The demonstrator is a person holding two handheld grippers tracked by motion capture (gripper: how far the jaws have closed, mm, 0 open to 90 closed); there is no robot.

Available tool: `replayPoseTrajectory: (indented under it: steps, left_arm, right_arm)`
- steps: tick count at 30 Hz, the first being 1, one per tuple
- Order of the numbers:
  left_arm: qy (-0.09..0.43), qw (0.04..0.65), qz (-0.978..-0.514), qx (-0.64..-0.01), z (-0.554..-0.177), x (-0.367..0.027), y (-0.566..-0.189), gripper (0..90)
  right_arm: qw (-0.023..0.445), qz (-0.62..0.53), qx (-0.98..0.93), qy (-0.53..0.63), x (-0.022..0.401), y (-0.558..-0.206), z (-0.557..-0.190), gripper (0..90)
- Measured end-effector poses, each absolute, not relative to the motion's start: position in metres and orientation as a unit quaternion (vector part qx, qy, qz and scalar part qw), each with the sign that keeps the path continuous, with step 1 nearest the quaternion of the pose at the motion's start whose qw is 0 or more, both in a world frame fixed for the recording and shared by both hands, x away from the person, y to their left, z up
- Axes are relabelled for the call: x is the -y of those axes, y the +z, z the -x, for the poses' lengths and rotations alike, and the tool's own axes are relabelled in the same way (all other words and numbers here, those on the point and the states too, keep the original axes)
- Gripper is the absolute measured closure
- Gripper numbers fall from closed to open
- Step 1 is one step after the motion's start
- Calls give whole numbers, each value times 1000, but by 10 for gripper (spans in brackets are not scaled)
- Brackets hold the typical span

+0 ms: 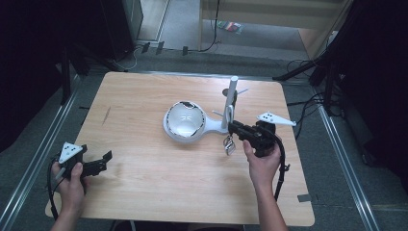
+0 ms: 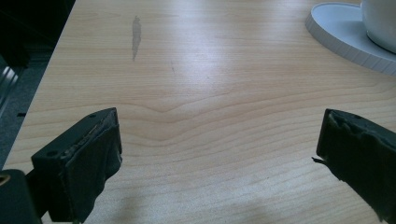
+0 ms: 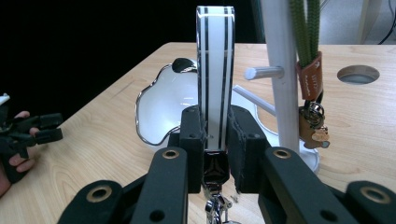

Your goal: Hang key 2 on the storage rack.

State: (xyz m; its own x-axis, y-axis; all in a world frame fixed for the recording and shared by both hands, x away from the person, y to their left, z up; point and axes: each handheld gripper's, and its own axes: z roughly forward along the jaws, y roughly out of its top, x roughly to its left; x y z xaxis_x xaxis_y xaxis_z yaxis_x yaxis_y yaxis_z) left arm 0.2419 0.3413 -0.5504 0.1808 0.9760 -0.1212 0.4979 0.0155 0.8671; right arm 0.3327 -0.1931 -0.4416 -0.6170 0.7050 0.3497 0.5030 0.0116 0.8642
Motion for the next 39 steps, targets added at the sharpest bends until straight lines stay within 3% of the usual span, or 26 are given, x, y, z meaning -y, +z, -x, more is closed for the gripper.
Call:
replayPoseTrajectory:
  steps: [15,39]
  left_arm:
    - [283,421,-642,-574,-242,-341,-550,4]
    - [283,421,-644,-573,-242,-341,-550,5]
  right_arm:
    - [51,-441,-694,566,203,-453,-347,775]
    - [40,-491,-669,556,210,-462,-355,753]
